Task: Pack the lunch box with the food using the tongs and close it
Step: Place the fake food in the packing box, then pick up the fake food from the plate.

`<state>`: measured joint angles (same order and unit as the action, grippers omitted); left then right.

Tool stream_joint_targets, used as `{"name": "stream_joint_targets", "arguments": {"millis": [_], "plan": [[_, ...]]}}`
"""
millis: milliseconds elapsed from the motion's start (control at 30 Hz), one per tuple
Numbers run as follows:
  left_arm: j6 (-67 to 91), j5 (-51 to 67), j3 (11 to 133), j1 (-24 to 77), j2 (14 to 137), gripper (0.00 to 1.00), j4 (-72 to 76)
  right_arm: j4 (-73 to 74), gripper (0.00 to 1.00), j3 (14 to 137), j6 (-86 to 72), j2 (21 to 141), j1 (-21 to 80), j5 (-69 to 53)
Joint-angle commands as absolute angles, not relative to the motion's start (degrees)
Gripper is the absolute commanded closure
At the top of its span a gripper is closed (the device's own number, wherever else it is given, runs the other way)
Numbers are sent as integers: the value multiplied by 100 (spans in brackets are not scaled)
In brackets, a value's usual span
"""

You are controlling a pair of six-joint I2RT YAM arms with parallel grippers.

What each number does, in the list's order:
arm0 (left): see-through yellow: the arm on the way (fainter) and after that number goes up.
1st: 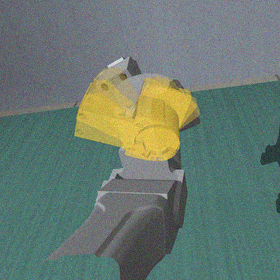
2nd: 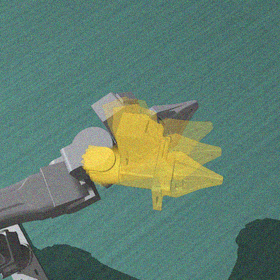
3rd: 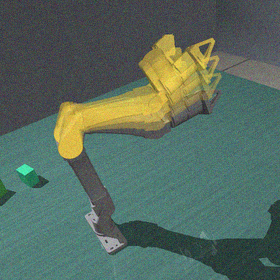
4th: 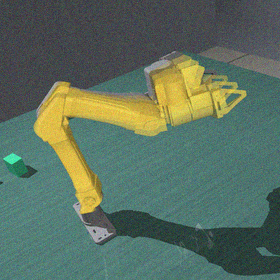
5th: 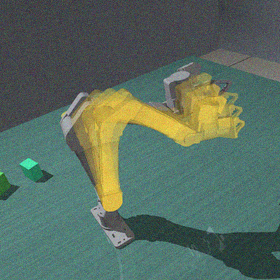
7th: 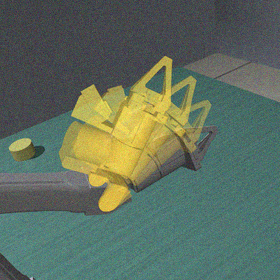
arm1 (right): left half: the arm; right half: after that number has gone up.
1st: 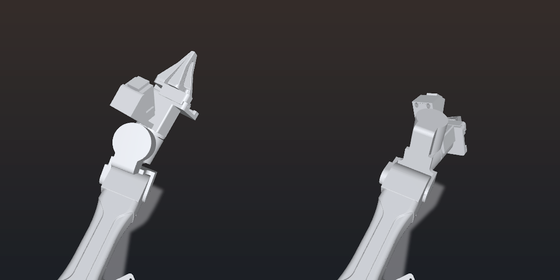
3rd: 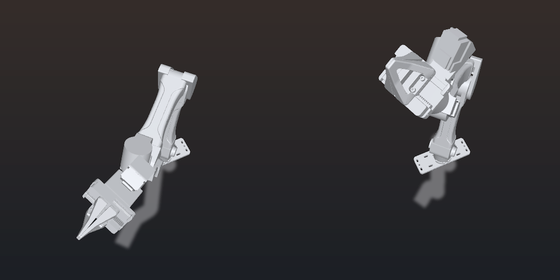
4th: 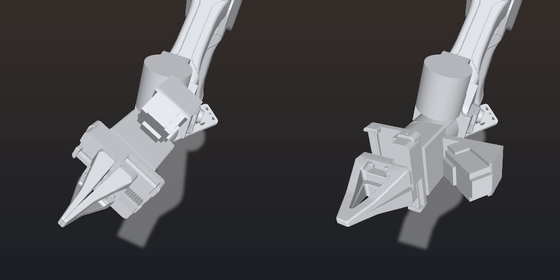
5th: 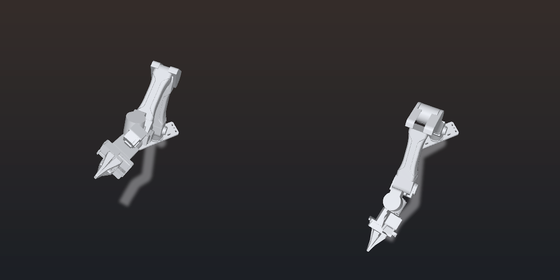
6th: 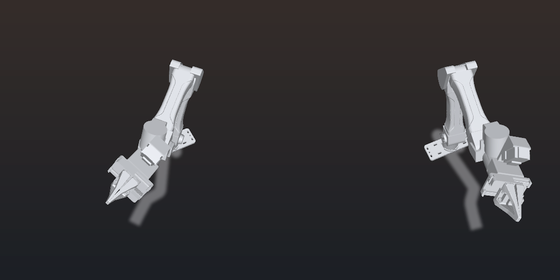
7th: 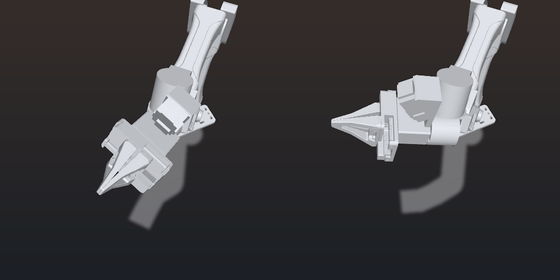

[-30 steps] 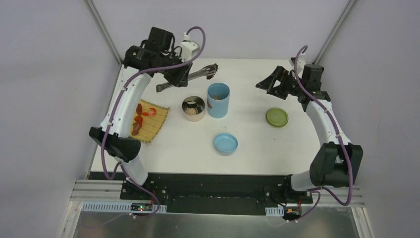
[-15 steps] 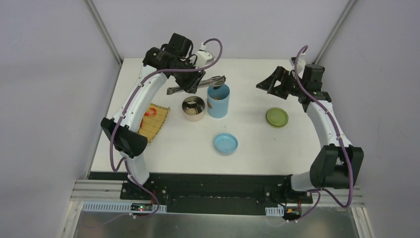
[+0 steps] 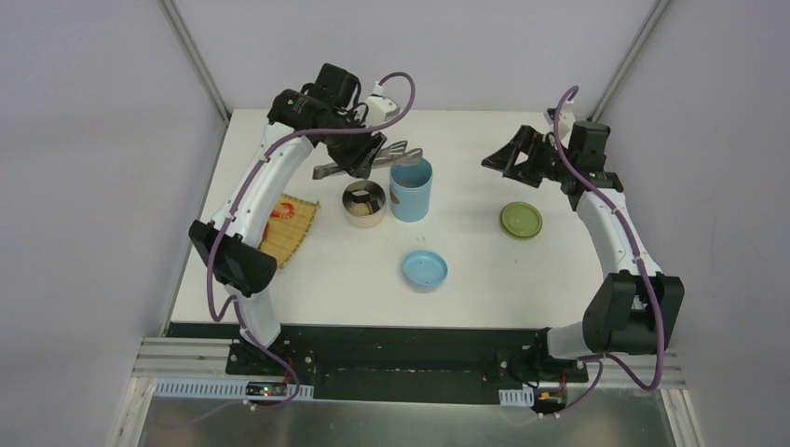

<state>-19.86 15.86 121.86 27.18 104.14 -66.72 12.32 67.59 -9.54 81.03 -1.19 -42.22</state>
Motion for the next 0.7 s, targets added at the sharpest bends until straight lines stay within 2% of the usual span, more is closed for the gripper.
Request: {"name": "stream_joint_targets", "arguments": {"millis": [0,467,667], "plan": [[-1723,1697,12015,2330,9892,57,-6638,1204,2,6746,-800,7898,-114,-4206],[-1338,1759,10152,-216,8205,56,-6712,1204,2,6763,-809,7948,-114,-4244],[-1369,1265,9411,-1269,7764,56,-6860,1213,2,6843,-830,8036,-110,-4280]]}}
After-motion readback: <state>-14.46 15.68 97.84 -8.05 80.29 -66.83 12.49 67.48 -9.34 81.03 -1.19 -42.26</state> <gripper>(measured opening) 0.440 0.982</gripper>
